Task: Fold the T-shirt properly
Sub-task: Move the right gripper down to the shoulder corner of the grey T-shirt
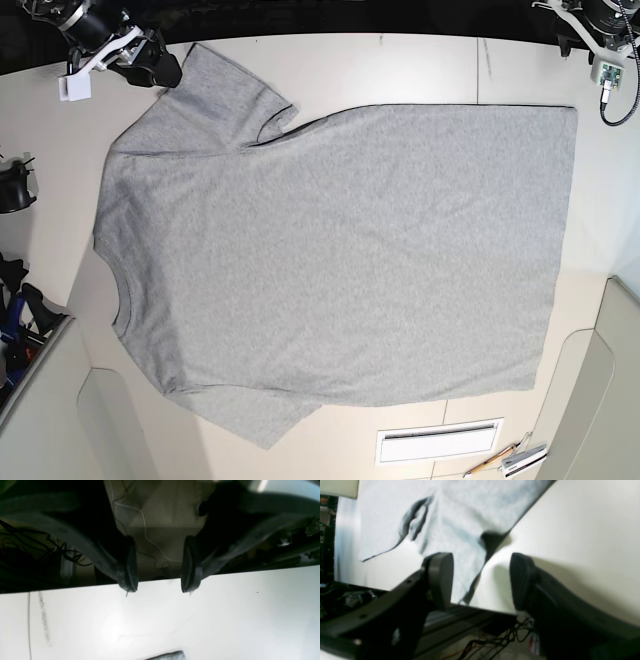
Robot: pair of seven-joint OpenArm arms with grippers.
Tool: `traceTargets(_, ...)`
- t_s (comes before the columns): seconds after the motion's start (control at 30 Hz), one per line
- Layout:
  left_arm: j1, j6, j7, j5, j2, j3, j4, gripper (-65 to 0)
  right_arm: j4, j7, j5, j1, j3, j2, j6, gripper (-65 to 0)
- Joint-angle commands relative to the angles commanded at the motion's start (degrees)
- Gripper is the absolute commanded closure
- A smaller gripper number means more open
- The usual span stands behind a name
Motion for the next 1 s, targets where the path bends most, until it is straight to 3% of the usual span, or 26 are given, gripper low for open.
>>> traceTargets(0.37,0.0,0.0,0.04,0.0,0.0,0.0,0.0,-31.9,-0.33,1.31,-2.21,2.6,-5.62,-3.17,0.0,-35.8)
traceTargets(0.87,0.0,-0.02,0.72,-0.39,0.0,0.0,0.0,-31.9,-5.16,1.51,-3.96,9.18,-5.68,-4.44,0.04,-35.6)
traceTargets(1.0,0.0,-0.04,0.87,-0.39,-0.02,0.0,0.0,-31.9,-5.16,4.11,-5.29,9.2,-5.68,-4.46,0.04,-34.1)
